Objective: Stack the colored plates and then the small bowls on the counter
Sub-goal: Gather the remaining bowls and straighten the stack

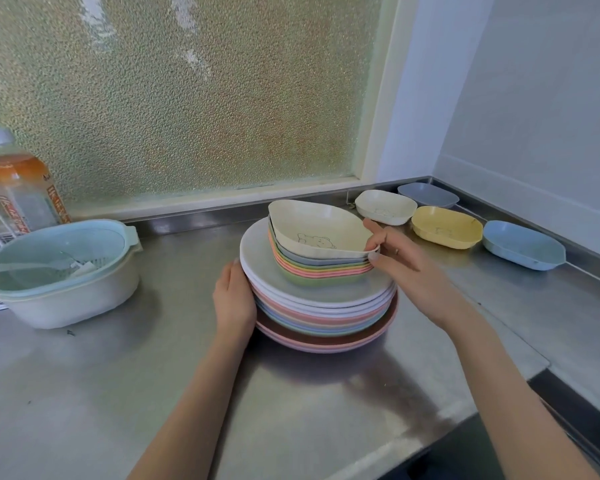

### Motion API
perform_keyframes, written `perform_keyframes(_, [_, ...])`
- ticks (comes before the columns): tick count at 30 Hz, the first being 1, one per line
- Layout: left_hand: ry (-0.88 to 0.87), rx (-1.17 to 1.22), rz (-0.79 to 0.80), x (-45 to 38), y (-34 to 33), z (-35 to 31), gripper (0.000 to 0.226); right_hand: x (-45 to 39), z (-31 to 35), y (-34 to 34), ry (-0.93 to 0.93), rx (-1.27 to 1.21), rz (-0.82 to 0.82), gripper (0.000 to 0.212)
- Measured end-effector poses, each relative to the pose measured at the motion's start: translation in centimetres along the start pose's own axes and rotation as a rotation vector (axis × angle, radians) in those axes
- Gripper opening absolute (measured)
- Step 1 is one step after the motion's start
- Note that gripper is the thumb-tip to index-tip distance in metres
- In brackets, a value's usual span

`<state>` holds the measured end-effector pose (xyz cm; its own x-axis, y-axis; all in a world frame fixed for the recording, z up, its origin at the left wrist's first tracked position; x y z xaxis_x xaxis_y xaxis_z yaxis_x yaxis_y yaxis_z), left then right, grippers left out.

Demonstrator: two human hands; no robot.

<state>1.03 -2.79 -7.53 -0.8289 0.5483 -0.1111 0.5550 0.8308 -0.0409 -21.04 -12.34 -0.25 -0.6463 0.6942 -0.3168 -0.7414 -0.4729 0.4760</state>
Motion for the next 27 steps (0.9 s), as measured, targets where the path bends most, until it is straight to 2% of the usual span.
perform_keyframes(4, [-0.018,0.049,-0.06,0.4,0.1,-1.6,0.03,0.7,-0.4,0.2,-0.018,-0.055,-0.015,0.015])
perform_keyframes(7, [-0.323,0.034,-0.269,2.1,1.3,-6.2,0.029,1.5,-0.7,1.4,-0.039,-0.046,-0.079,0.027])
perform_keyframes(9, [-0.601,0.031,-0.274,4.8,1.0,-9.5,0.031,2.1,-1.2,2.9,-0.075,-0.018,-0.157,0.029])
perform_keyframes(11, [-0.809,-0.073,-0.103,7.9,-1.1,-11.4,0.029,2.9,-2.4,5.1,-0.111,0.004,-0.222,0.027])
perform_keyframes(14, [-0.993,-0.285,0.264,11.2,-6.4,-12.3,0.024,4.0,-5.3,9.3,-0.195,0.072,-0.324,0.023])
perform_keyframes(17, [-1.153,-0.456,0.462,14.5,-12.0,-13.2,0.024,4.8,-9.1,13.9,-0.303,0.196,-0.469,0.021])
perform_keyframes(19, [-1.133,-0.531,0.561,16.4,-16.0,-13.4,0.023,4.9,-11.8,16.4,-0.355,0.343,-0.54,0.023])
perform_keyframes(24, [-0.736,-0.773,0.842,14.2,-27.7,-7.3,0.034,3.6,-16.7,20.6,-0.497,0.639,-0.549,0.04])
perform_keyframes(27, [-0.724,-0.891,0.795,10.8,-32.0,-3.6,0.041,2.3,-18.4,21.5,-0.57,0.807,-0.477,0.049])
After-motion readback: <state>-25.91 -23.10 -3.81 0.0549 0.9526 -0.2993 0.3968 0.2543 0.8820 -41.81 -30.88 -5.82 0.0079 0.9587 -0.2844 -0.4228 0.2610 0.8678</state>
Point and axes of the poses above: each hand's wrist, its own x-axis away from the middle knuckle, its own y-axis out of the back of the hand, z = x × y, the point moved 4 cm from there along -x, towards the middle knuckle, and after that the axes turned 5 degrees about x, right-handed, at the moved point
